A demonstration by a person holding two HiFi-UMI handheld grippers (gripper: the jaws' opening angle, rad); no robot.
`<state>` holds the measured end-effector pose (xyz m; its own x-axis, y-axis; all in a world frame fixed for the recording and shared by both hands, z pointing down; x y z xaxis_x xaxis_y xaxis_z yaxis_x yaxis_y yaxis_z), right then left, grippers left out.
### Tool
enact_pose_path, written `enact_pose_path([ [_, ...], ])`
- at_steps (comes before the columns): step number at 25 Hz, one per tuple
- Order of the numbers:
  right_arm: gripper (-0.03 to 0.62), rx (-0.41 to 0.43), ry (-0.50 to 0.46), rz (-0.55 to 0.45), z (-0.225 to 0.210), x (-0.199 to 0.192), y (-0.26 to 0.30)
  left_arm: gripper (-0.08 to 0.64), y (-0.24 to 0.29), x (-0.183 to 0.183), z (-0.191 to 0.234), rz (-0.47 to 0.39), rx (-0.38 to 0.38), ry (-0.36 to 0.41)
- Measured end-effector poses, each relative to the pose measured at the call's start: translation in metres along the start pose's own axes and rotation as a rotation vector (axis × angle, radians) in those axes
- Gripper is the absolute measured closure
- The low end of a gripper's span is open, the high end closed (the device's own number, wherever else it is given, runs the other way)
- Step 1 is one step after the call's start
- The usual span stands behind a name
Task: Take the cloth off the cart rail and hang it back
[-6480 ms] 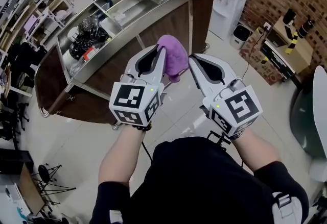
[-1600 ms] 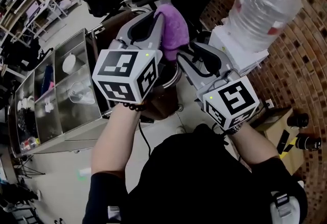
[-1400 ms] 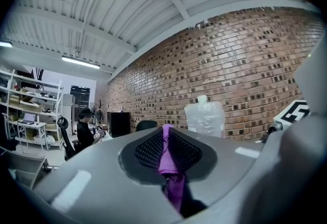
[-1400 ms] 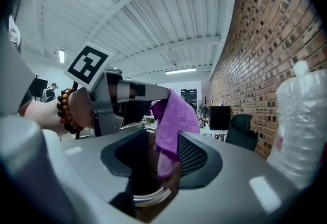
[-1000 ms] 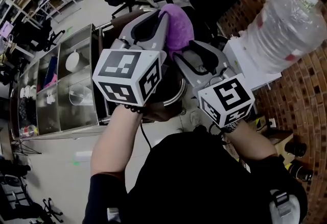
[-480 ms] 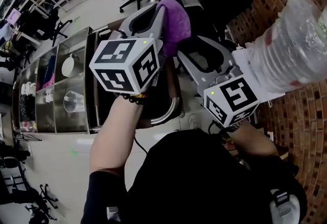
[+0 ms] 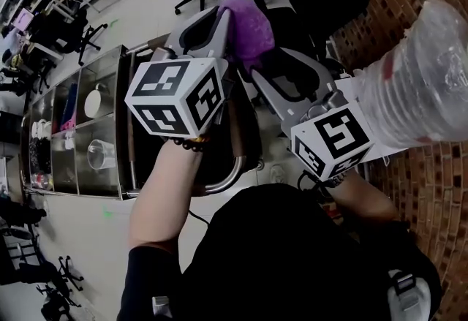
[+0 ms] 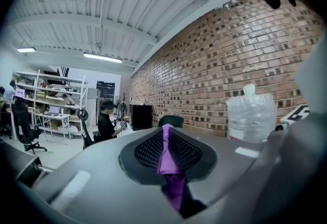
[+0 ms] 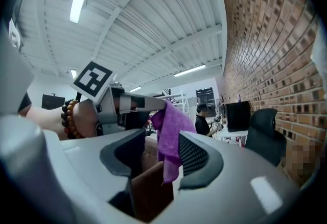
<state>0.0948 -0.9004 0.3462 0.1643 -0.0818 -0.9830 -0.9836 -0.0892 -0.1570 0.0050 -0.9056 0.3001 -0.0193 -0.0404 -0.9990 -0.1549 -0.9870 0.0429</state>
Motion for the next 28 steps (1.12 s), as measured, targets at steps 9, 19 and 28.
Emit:
enact_pose_path([
  [9,0.393,0.079,0.02,0.016,0.0,-0.009,0.02,0.527,-0.014,-0.025,0.037,0.054,0.157,0.121],
  [19,0.36,0.144,-0.157,0.261,0.017,-0.113,0.074,0.527,-0.029,-0.059,0.062,0.07,0.18,0.086],
  [28,0.518,0.132,-0.239,0.3,0.019,-0.135,0.105,0.526,-0.036,-0.053,0.075,0.038,0.188,0.094],
])
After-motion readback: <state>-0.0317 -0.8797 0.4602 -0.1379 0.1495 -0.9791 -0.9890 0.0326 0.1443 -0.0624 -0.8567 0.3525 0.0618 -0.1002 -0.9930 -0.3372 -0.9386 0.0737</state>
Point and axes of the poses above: the fingertips, and each gripper's own axes: y forward along the fingers, z to its left, x out of its top, the point moved 2 cm from there along -y, backward along the fingers, and after that the axes turned 2 degrees about -z, right-handed, at the moved point
